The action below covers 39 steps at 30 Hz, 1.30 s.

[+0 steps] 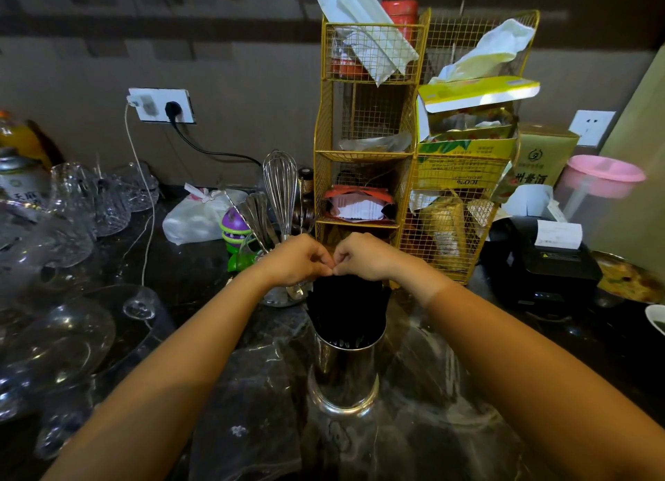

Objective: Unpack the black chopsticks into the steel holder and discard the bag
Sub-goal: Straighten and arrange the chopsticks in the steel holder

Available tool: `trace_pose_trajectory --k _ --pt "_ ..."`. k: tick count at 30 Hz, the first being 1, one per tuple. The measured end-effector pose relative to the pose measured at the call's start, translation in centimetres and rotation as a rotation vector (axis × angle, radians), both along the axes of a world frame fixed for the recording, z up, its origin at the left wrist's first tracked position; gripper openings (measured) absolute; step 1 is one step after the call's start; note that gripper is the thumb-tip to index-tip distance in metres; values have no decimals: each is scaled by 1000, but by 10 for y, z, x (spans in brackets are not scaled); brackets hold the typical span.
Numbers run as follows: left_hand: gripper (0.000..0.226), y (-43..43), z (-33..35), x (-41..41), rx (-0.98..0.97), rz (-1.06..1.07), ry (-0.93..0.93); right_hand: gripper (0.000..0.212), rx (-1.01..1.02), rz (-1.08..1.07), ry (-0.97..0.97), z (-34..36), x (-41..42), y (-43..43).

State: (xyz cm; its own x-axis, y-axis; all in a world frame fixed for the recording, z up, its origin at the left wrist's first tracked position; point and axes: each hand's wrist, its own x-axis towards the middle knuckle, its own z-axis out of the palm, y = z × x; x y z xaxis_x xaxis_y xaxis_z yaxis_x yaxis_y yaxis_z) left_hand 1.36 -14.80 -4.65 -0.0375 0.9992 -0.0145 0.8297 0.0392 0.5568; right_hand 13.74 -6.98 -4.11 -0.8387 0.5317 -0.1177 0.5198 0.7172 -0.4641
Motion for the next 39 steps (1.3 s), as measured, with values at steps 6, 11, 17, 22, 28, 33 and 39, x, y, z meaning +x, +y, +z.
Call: trace_pose_trajectory --k 6,11,17,22,28,33,39 --pt "9 3 -6 3 67 46 7 25 -36 -67 -26 1 -2 2" --pt "7 2 -3 6 114 95 -1 28 -92 -111 34 0 -1 0" --pt "8 -3 11 10 162 119 -28 28 -101 -145 173 5 1 -3" --pt "9 -4 31 14 245 108 -39 25 -209 -175 271 20 5 -3" --pt "4 2 59 16 357 66 -38 22 -337 -191 455 49 18 -10" --pt "3 2 83 26 469 56 -71 19 -341 -205 601 68 29 -17" --pt "5 -9 111 43 625 66 -82 22 -176 -216 746 95 43 -28"
